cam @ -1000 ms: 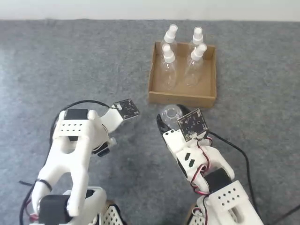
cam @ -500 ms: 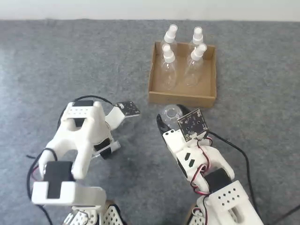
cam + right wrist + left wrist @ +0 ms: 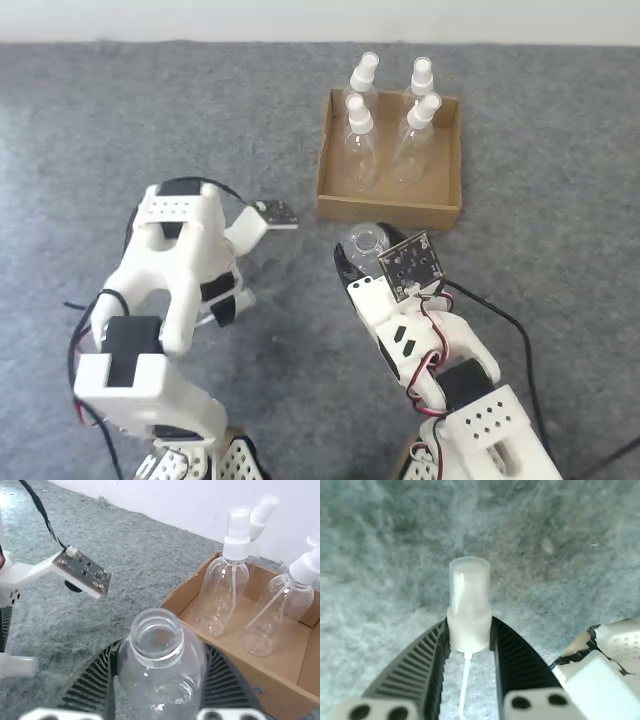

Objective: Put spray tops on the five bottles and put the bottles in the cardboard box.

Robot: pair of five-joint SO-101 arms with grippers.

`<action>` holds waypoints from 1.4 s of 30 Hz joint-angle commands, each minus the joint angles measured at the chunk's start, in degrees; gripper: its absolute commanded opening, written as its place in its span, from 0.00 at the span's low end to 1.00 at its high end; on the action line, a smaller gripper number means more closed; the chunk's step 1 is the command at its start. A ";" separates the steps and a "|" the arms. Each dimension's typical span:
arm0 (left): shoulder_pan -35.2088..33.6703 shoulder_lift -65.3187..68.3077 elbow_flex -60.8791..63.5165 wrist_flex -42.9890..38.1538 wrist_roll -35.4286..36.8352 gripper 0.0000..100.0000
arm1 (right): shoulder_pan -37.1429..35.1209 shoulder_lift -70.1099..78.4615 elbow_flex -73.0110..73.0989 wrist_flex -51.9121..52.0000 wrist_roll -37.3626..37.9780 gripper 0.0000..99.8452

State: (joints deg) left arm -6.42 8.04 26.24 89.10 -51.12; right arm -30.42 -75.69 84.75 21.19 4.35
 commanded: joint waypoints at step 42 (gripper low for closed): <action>4.40 -35.96 2.59 -10.99 38.86 0.01 | 0.40 -1.10 -0.79 -1.19 0.79 0.07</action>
State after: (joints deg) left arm -2.29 -22.20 29.41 80.66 -16.84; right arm -30.42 -75.69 84.75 21.19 4.35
